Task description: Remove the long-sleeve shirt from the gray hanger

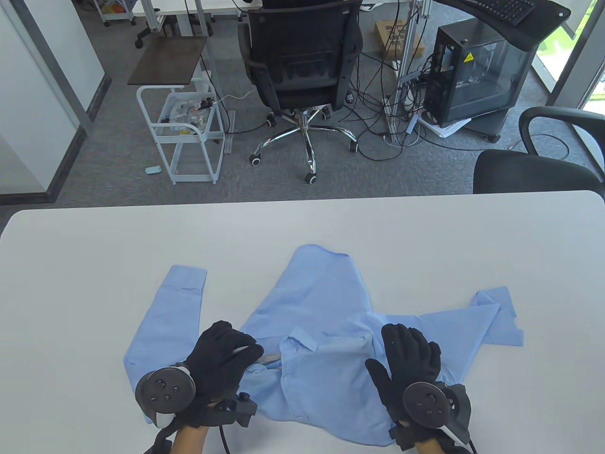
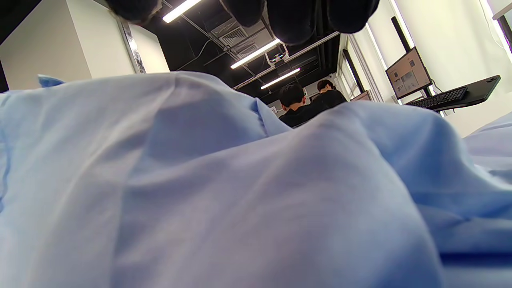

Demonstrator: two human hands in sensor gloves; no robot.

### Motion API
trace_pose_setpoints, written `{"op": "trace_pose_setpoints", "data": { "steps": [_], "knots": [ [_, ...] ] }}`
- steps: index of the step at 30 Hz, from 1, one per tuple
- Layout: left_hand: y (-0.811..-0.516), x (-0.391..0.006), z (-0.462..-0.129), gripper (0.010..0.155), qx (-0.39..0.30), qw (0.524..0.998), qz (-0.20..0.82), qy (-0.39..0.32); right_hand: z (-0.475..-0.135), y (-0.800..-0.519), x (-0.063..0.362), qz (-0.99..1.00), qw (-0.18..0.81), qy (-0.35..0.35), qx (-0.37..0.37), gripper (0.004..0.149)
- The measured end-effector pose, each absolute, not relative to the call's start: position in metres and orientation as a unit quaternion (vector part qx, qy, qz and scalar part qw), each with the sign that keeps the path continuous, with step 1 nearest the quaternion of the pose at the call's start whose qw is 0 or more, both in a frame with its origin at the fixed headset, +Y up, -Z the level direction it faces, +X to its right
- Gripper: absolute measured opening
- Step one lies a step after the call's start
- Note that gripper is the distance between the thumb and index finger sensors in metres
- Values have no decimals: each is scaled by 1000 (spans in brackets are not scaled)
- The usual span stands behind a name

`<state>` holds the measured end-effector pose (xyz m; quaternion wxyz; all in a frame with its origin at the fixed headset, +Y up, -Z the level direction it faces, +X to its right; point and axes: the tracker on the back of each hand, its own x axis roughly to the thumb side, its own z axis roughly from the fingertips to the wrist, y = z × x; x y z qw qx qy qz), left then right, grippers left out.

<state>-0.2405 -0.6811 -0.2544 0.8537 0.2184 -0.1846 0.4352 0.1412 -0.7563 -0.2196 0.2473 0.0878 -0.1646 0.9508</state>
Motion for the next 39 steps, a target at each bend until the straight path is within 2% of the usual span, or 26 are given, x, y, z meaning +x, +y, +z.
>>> {"op": "trace_pose_setpoints", "data": {
  "steps": [6,11,16,20,23,29,32,37,39],
  "knots": [
    [-679,-245,-246,48,232,847,440,-188,-221,-759,141,952,242,-165,86,74],
    [-678,-243,-241,48,233,845,435,-207,-219,-757,141,950,228,-197,87,72],
    [-678,-238,-238,48,237,847,423,-216,-212,-744,135,935,214,-259,113,70],
    [-677,-229,-235,47,239,855,399,-230,-207,-728,122,933,202,-272,124,73],
    [-674,-222,-230,46,250,859,372,-247,-209,-714,91,925,222,-268,154,73],
    [-666,-215,-216,46,292,860,331,-258,-214,-692,7,919,175,-283,210,73],
    [-665,-215,-214,46,304,856,329,-259,-216,-696,-13,926,143,-266,226,77],
    [-664,-218,-215,46,313,847,345,-257,-215,-705,-27,929,117,-265,230,64],
    [-661,-218,-211,46,327,844,336,-262,-212,-707,-28,926,109,-279,229,63]
  ]
}}
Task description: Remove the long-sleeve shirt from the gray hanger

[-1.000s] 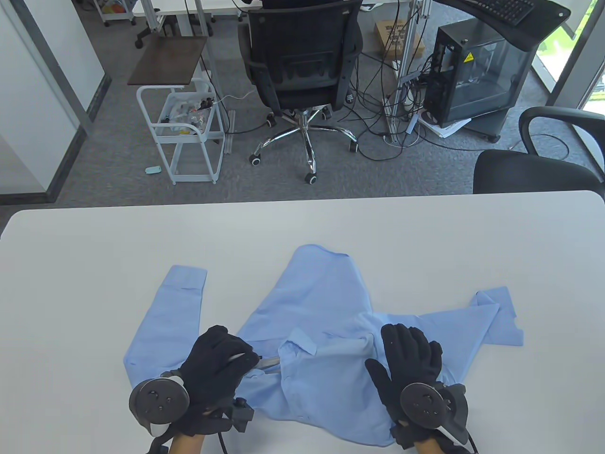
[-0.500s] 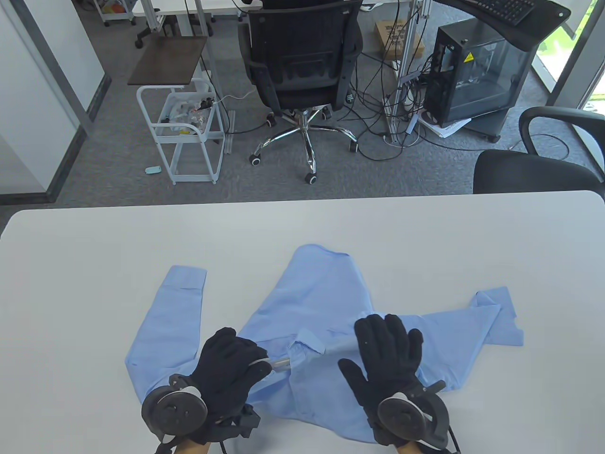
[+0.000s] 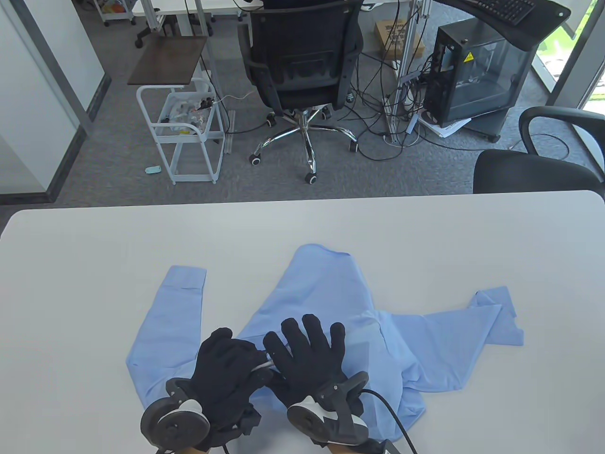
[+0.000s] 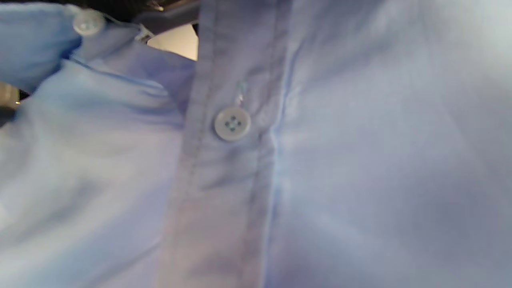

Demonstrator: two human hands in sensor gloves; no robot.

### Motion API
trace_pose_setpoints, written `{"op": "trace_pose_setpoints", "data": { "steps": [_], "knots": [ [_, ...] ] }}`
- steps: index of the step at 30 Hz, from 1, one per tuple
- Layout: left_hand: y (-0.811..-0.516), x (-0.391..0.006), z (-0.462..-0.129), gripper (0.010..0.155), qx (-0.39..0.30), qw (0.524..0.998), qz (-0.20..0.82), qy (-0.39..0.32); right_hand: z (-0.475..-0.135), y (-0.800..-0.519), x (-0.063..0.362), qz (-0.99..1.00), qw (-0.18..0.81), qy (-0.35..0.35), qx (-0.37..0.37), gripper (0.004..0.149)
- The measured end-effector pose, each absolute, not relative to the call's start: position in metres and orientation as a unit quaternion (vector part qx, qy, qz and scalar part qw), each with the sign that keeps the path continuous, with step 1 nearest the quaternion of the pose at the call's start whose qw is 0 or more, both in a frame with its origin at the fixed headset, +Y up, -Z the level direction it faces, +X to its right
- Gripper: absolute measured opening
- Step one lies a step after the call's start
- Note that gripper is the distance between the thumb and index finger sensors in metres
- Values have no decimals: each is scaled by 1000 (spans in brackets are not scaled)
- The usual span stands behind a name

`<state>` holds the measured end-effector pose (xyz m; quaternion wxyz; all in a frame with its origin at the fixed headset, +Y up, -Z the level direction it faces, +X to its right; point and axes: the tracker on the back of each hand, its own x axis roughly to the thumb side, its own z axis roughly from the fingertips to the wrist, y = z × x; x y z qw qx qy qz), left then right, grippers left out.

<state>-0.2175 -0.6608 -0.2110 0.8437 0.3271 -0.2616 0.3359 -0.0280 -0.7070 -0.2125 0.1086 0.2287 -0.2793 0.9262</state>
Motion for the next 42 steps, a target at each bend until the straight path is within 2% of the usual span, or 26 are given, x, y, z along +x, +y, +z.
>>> {"op": "trace_pose_setpoints", "data": {
  "steps": [3,7,15,26,38,42],
  "knots": [
    [-659,-216,-207,46,337,840,333,-264,-208,-710,-23,917,110,-309,228,62],
    [-661,-216,-208,46,337,843,328,-261,-201,-713,-15,913,97,-332,216,50],
    [-662,-213,-208,45,338,848,316,-260,-187,-712,0,884,47,-424,194,45],
    [-665,-210,-209,45,341,849,310,-258,-191,-719,16,883,108,-406,209,42],
    [-665,-215,-213,45,329,839,354,-250,-193,-719,26,881,151,-410,180,42],
    [-666,-216,-213,46,331,836,361,-245,-196,-718,34,881,194,-401,160,42]
  ]
}}
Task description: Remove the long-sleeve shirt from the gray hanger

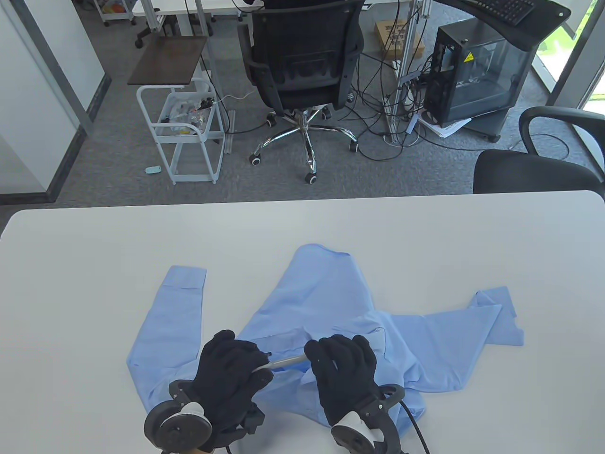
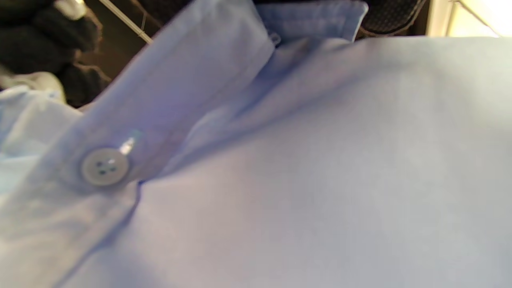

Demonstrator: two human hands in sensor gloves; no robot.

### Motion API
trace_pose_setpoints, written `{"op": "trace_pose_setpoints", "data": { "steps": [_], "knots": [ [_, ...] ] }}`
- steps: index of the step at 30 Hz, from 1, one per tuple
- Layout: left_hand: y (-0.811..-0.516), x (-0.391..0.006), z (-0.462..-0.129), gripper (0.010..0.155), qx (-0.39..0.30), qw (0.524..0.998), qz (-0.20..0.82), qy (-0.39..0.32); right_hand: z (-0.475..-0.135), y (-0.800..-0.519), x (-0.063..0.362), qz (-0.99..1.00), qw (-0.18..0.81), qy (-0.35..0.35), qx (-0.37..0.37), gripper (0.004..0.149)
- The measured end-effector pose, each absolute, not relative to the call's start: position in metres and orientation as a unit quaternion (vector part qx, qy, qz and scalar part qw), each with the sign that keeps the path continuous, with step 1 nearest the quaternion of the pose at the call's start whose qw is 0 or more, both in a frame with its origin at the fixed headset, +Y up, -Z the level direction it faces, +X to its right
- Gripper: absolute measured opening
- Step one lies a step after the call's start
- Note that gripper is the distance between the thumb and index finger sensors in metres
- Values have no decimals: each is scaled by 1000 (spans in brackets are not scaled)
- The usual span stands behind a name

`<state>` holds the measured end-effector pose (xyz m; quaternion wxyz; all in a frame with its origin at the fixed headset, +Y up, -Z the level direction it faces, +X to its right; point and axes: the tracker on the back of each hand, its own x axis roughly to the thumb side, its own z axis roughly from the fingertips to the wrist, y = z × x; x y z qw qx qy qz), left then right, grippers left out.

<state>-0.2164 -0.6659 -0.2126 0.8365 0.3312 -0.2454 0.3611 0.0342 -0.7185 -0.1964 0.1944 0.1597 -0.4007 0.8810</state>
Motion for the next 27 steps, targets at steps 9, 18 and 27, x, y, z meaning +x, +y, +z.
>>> {"op": "trace_pose_setpoints", "data": {
  "steps": [9,18,27],
  "knots": [
    [-666,-221,-215,46,322,834,380,-239,-196,-717,38,883,196,-397,156,42],
    [-668,-225,-219,46,314,836,385,-232,-200,-720,40,888,205,-384,147,42],
    [-672,-225,-223,46,308,836,393,-228,-203,-722,40,893,214,-374,131,42]
  ]
}}
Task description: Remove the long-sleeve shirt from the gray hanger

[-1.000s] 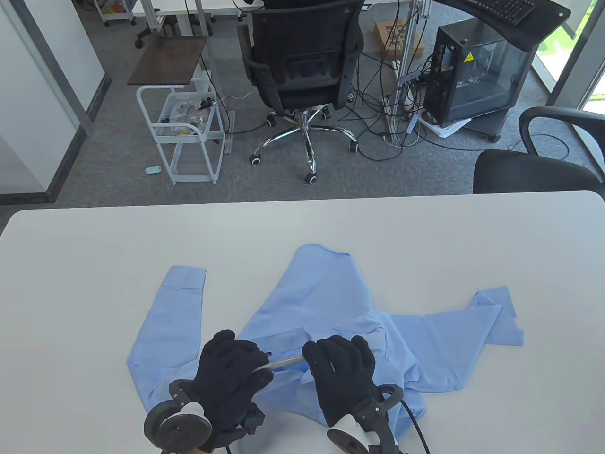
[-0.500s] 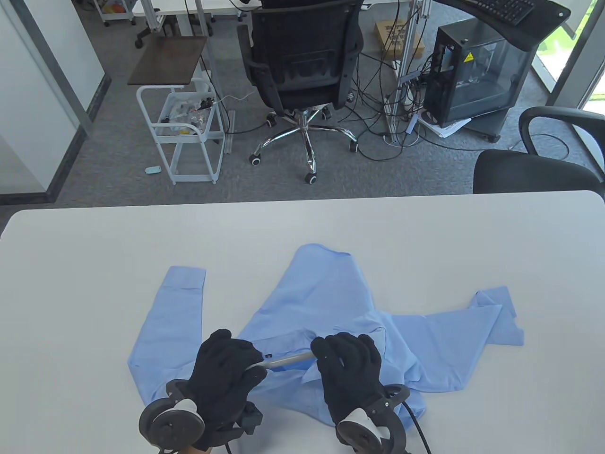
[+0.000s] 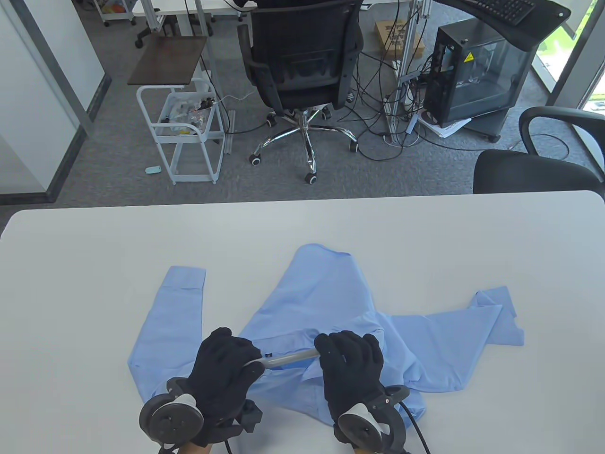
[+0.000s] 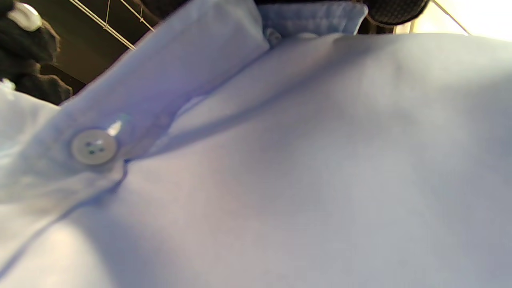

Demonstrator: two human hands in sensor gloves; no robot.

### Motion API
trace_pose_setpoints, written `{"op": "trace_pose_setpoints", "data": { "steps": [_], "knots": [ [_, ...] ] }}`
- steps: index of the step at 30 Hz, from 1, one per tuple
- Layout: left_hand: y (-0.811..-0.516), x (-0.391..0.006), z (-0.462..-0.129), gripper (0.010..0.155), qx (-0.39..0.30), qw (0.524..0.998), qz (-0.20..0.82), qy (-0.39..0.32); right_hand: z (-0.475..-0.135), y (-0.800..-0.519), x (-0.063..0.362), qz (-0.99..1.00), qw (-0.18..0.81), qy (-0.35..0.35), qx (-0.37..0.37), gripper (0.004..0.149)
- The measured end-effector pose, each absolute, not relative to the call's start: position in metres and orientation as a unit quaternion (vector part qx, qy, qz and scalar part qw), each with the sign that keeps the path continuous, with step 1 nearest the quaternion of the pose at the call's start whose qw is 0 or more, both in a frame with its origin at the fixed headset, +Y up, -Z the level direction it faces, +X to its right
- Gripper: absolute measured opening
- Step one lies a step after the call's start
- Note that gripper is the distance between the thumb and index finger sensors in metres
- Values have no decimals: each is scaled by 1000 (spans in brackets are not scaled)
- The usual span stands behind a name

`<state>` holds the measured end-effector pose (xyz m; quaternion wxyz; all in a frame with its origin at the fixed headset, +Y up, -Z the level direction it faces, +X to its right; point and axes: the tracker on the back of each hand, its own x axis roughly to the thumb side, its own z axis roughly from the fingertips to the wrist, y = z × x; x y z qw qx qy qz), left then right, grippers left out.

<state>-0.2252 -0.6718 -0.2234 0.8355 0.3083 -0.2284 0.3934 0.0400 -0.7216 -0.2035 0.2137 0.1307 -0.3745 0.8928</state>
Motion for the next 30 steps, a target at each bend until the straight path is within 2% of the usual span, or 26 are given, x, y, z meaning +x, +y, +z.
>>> {"op": "trace_pose_setpoints", "data": {
  "steps": [19,26,30],
  "knots": [
    [-676,-247,-232,46,300,826,431,-203,-206,-723,49,900,211,-373,83,41],
    [-675,-251,-232,46,301,822,439,-202,-205,-723,52,898,208,-383,61,45],
    [-676,-250,-232,46,303,823,436,-203,-208,-725,54,908,213,-358,44,49]
  ]
}}
